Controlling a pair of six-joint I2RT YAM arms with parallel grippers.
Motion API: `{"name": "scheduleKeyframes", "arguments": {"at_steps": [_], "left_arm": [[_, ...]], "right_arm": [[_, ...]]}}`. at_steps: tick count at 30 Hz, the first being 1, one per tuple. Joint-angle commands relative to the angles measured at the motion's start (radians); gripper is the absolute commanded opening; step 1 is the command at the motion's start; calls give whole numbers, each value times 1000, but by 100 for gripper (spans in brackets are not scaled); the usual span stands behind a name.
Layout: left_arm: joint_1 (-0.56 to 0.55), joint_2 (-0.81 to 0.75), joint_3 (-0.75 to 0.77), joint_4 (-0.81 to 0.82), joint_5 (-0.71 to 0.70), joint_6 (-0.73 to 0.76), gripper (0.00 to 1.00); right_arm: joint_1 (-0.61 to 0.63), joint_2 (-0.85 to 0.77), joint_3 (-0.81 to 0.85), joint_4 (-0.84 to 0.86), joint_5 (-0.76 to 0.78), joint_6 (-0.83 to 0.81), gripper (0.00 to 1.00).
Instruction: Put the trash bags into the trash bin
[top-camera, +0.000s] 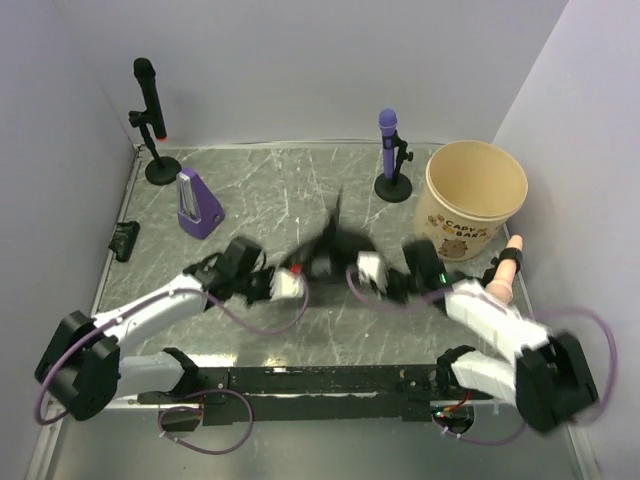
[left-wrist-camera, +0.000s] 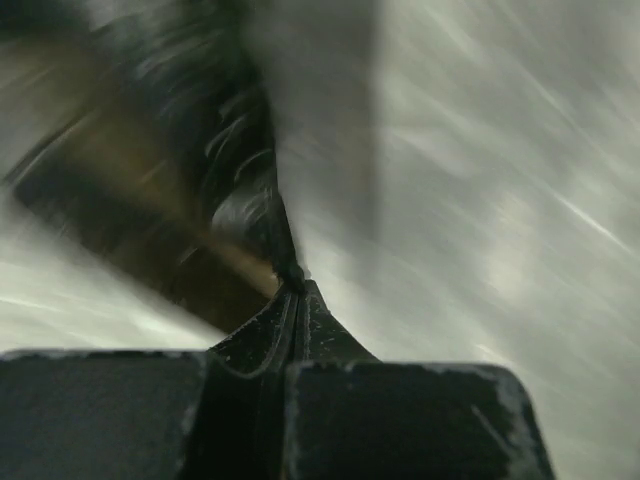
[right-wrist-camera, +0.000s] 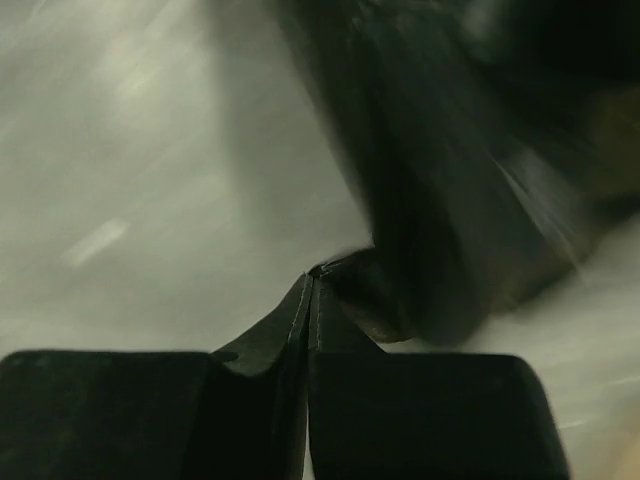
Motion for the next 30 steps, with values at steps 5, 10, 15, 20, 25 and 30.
{"name": "scheduleKeyframes", "arguments": {"at_steps": [5, 10, 15, 20, 25, 30], "left_arm": [[2, -149, 26, 92, -79, -433, 1], [93, -1, 216, 69, -252, -870, 1], [325, 289, 718, 6, -291, -1022, 1], [465, 653, 1550, -146, -210, -1157, 1], [462, 464, 1425, 413, -130, -1156, 1], [208, 229, 937, 826, -306, -696, 1]], "right_arm": [[10, -259, 59, 43, -22, 338, 0], [-63, -136, 197, 131, 88, 636, 0], [-132, 199, 683, 101, 289, 765, 0], [-188, 551, 1442, 12, 331, 833, 0], [-170, 425, 1395, 499, 277, 844, 0], [-45, 226, 1001, 727, 335, 670, 0]]}}
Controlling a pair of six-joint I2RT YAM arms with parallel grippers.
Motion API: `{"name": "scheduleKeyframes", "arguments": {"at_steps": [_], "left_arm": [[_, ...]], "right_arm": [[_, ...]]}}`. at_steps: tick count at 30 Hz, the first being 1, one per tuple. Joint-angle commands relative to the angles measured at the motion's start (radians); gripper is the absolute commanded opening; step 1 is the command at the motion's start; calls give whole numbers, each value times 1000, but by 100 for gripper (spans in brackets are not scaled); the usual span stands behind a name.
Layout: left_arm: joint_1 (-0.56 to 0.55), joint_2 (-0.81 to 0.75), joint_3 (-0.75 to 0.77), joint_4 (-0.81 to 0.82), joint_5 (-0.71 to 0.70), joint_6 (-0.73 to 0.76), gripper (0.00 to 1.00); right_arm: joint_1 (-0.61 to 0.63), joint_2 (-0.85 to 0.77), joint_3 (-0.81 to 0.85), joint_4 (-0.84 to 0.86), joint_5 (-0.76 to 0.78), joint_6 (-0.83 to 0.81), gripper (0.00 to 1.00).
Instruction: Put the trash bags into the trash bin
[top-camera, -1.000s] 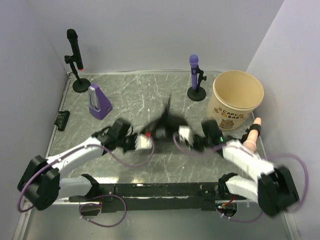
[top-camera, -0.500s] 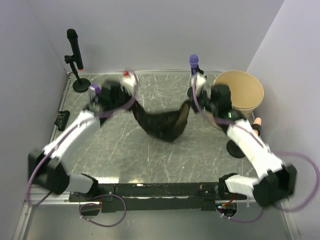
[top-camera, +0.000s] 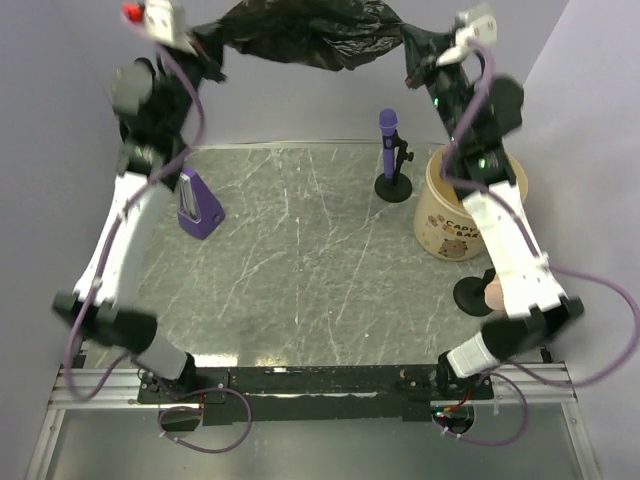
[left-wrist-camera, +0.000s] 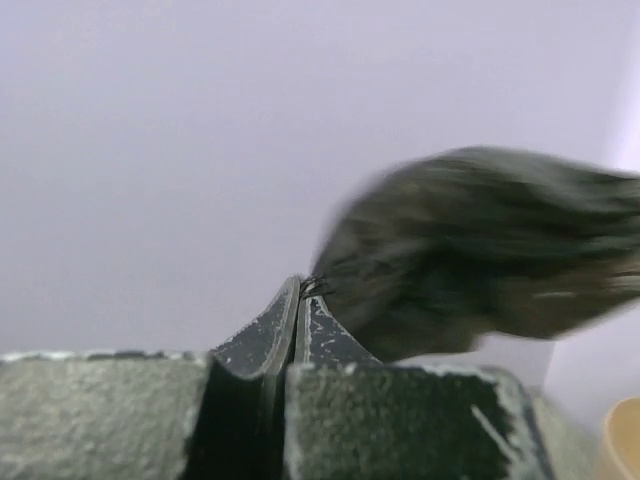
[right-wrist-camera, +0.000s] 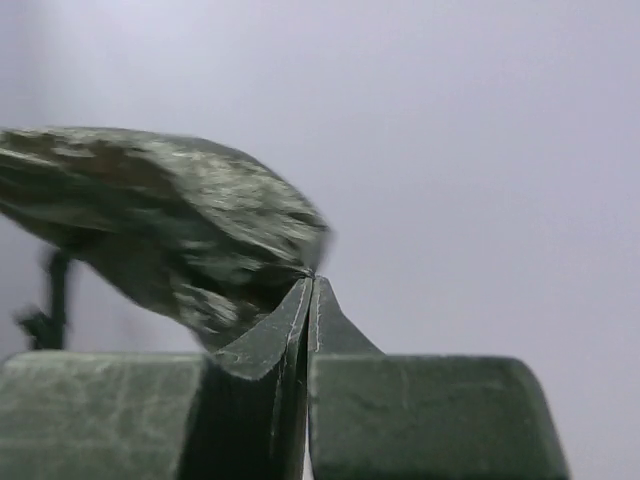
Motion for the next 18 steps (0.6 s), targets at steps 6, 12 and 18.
{"name": "scheduleKeyframes", "arguments": {"at_steps": [6, 12, 18], "left_arm": [[-458, -139, -813, -964, 298, 1173, 1], [-444, -225, -899, -818, 380, 710, 1], [-375, -236, -840, -718, 327, 479, 1]], "right_arm": [[140, -83, -674, -1042, -531, -730, 0], [55, -652, -1109, -543, -537, -489, 0], [42, -591, -993, -552, -490, -343, 0]]}}
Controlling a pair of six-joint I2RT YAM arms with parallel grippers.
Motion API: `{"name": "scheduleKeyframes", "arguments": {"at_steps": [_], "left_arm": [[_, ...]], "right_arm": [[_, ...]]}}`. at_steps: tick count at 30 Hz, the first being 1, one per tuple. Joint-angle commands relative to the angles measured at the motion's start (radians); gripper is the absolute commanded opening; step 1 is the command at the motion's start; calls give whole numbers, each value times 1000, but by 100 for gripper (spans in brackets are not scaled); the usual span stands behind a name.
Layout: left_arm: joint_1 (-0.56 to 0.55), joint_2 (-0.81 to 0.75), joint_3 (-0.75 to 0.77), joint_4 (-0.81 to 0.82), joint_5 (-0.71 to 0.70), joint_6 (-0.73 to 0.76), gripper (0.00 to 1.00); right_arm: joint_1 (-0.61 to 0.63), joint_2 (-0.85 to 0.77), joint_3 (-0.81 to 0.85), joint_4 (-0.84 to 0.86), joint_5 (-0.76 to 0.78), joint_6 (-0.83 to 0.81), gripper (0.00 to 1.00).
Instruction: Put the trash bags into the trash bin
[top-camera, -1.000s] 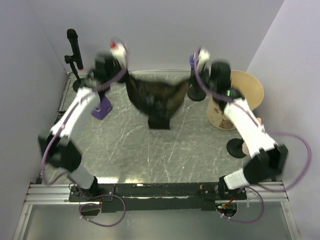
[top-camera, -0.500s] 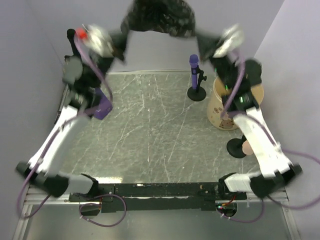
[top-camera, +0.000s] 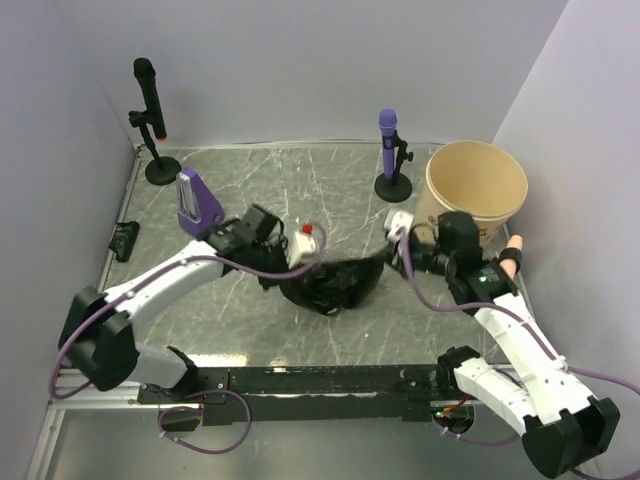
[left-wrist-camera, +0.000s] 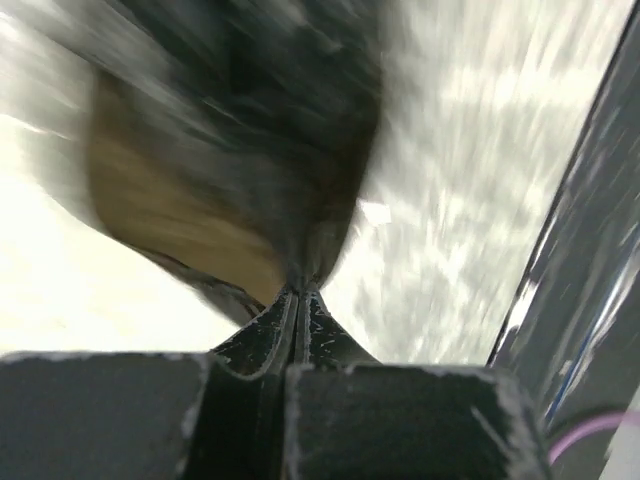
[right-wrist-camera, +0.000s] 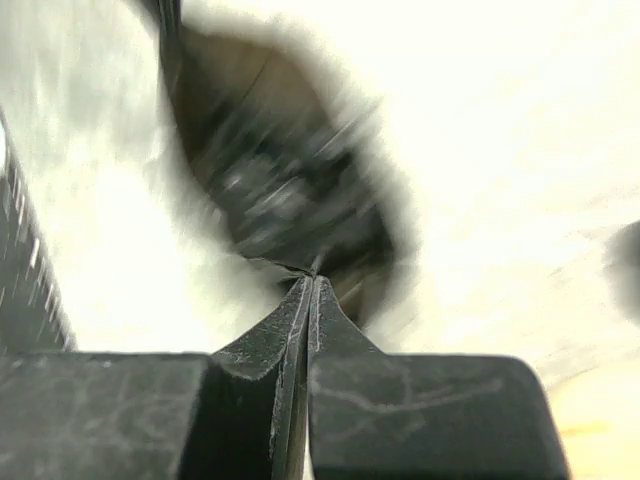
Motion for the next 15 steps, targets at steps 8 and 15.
{"name": "scheduleKeyframes", "arguments": {"at_steps": [8, 15], "left_arm": [[369, 183, 537, 181, -8, -645, 1], [555, 490, 1209, 137, 55, -788, 1]], "right_arm": [[-76, 483, 654, 231, 273, 413, 0], [-148, 1057, 1724, -10, 502, 516, 0]]}}
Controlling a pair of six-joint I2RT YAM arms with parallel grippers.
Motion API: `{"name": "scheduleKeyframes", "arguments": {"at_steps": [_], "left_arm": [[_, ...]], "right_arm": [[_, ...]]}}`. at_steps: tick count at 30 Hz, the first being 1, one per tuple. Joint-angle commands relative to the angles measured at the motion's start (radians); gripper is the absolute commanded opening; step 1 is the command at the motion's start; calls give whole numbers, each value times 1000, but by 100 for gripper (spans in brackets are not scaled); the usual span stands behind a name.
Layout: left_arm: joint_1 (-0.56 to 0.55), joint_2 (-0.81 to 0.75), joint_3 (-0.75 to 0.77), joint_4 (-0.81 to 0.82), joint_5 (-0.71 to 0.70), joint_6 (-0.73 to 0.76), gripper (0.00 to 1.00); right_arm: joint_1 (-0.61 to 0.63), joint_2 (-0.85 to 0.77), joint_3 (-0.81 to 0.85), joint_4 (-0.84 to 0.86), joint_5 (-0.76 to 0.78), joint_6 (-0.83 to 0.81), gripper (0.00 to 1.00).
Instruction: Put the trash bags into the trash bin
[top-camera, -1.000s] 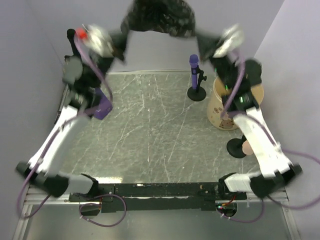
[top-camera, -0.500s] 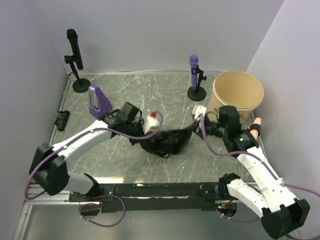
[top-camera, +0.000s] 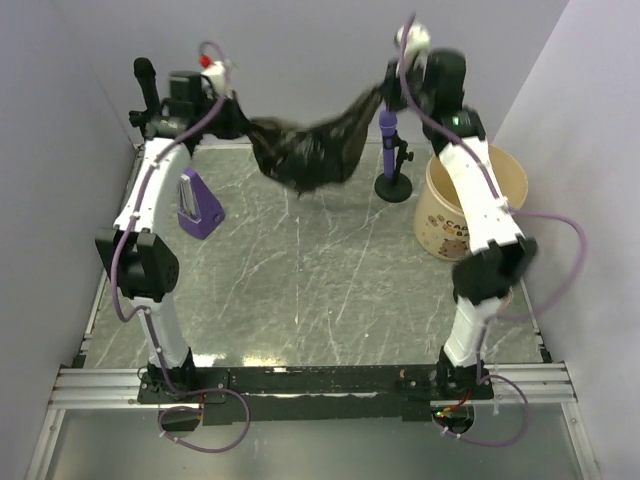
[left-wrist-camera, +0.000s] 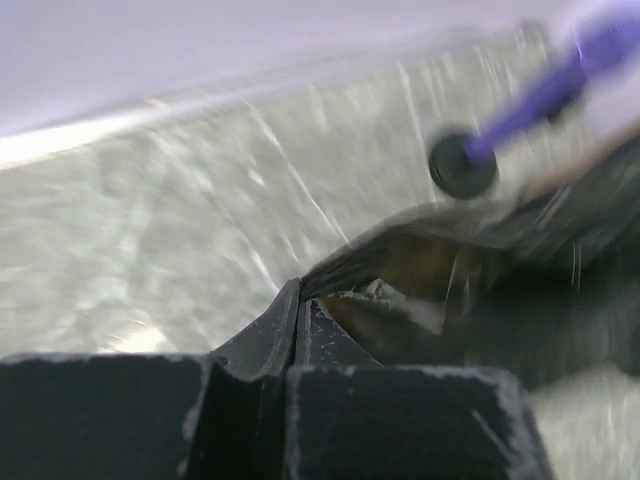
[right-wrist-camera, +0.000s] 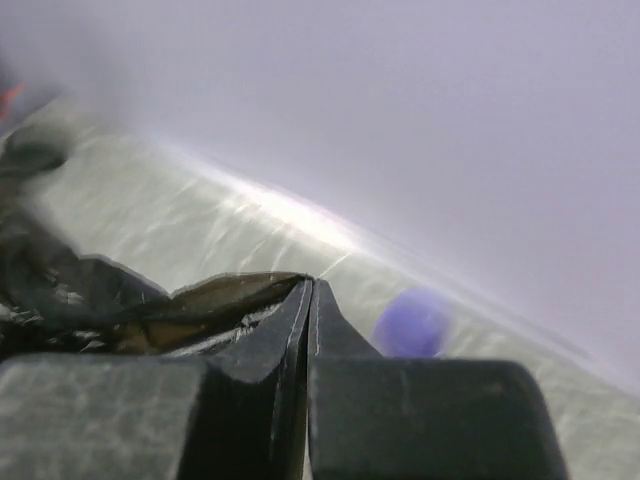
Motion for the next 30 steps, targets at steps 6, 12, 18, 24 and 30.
{"name": "scheduleKeyframes", "arguments": {"at_steps": [6, 12, 18, 24, 30], "left_arm": [[57, -166, 144, 718, -78, -104, 1], [-81, -257, 185, 1067, -332, 66, 1], [-436, -544, -706, -46, 202, 1203, 1], [-599, -775, -1265, 165, -75, 998, 1], [-558, -710, -1199, 204, -72, 587, 1]], "right_arm": [[-22, -79, 160, 651, 164, 101, 4], [96, -127, 291, 868, 229, -23, 6], [263, -337, -627, -123, -237, -831, 0], [298, -1112, -1660, 460, -296, -836, 0], [324, -1005, -1429, 129, -302, -589, 0]]}}
